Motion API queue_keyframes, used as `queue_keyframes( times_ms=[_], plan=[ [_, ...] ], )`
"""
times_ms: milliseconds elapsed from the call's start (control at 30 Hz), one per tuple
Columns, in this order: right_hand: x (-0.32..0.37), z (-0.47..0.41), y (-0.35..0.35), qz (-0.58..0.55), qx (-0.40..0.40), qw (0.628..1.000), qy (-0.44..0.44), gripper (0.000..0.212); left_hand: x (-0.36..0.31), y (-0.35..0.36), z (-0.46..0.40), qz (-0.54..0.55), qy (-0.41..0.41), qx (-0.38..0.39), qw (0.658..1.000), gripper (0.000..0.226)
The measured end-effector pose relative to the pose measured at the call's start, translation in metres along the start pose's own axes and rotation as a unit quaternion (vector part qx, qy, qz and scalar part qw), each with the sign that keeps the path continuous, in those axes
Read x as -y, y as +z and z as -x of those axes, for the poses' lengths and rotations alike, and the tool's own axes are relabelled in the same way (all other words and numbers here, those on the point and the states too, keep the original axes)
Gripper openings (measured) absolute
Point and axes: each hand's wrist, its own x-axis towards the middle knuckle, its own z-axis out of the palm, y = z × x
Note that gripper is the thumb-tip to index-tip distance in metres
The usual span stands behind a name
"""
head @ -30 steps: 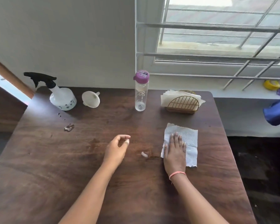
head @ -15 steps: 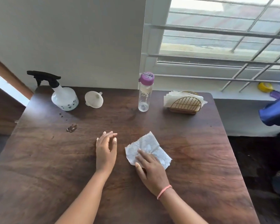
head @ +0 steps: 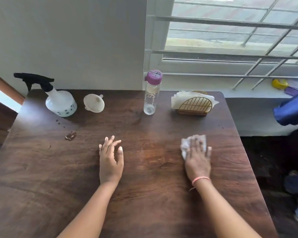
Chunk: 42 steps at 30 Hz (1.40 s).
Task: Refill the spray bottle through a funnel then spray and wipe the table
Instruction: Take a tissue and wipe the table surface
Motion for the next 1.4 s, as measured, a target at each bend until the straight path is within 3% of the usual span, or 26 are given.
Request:
queue_keyframes(
  times_ms=[100, 200, 333, 400, 467, 533, 633, 700, 800, 867, 967, 1100, 1200, 1300, 1400],
  plan=[
    [-0.055, -0.005, -0.012, 0.007, -0.024, 0.994, 0.107, 0.072, 0.000, 0.000, 0.000, 0.003, 0.003, 0.002, 1.000, 0.040],
    [-0.037, -0.001, -0.016, -0.022, -0.016, 0.991, 0.128, 0.074, -0.002, -0.001, 0.000, 0.022, 0.005, -0.002, 1.000, 0.039],
    [0.082, 0.031, 0.008, -0.018, -0.013, 0.997, -0.073, 0.071, -0.004, -0.008, -0.002, 0.104, -0.015, -0.013, 0.994, 0.034],
    [0.150, 0.070, 0.025, -0.014, -0.015, 0.978, -0.206, 0.064, -0.001, -0.017, -0.002, 0.154, -0.034, -0.036, 0.987, 0.034],
    [0.197, 0.111, 0.031, -0.026, 0.035, 0.948, -0.316, 0.060, 0.006, -0.033, -0.003, 0.167, -0.046, -0.063, 0.983, 0.032],
    [0.213, 0.124, 0.032, -0.027, 0.050, 0.931, -0.360, 0.059, 0.018, -0.052, -0.006, 0.155, -0.050, -0.087, 0.983, 0.028],
    [0.187, 0.086, 0.027, 0.009, 0.020, 0.962, -0.273, 0.059, 0.039, -0.079, -0.014, 0.126, -0.052, -0.116, 0.984, 0.023],
    [0.152, 0.045, 0.015, 0.022, -0.002, 0.991, -0.133, 0.066, 0.056, -0.100, -0.019, 0.102, -0.062, -0.137, 0.983, 0.025],
    [0.107, 0.004, -0.008, 0.011, 0.015, 0.998, 0.053, 0.061, 0.081, -0.132, -0.024, 0.063, -0.085, -0.170, 0.980, 0.028],
    [0.110, -0.001, -0.009, 0.005, 0.013, 0.997, 0.075, 0.061, 0.097, -0.146, -0.024, 0.050, -0.104, -0.189, 0.975, 0.028],
    [0.176, 0.022, 0.015, 0.011, -0.006, 0.999, -0.029, 0.065, 0.120, -0.160, -0.017, 0.054, -0.140, -0.210, 0.966, 0.026],
    [0.280, 0.090, 0.039, -0.001, -0.001, 0.964, -0.264, 0.059, 0.122, -0.161, -0.016, 0.063, -0.154, -0.183, 0.969, 0.024],
    [0.318, 0.138, 0.047, 0.007, 0.041, 0.930, -0.366, 0.060, 0.087, -0.152, -0.035, 0.082, -0.092, -0.139, 0.983, 0.031],
    [0.306, 0.130, 0.048, 0.026, 0.045, 0.939, -0.341, 0.058, 0.023, -0.127, -0.066, 0.140, -0.026, -0.045, 0.989, 0.036],
    [0.266, 0.087, 0.041, 0.026, 0.018, 0.974, -0.224, 0.063, -0.034, -0.090, -0.099, 0.182, 0.021, 0.061, 0.981, 0.055]
  ],
)
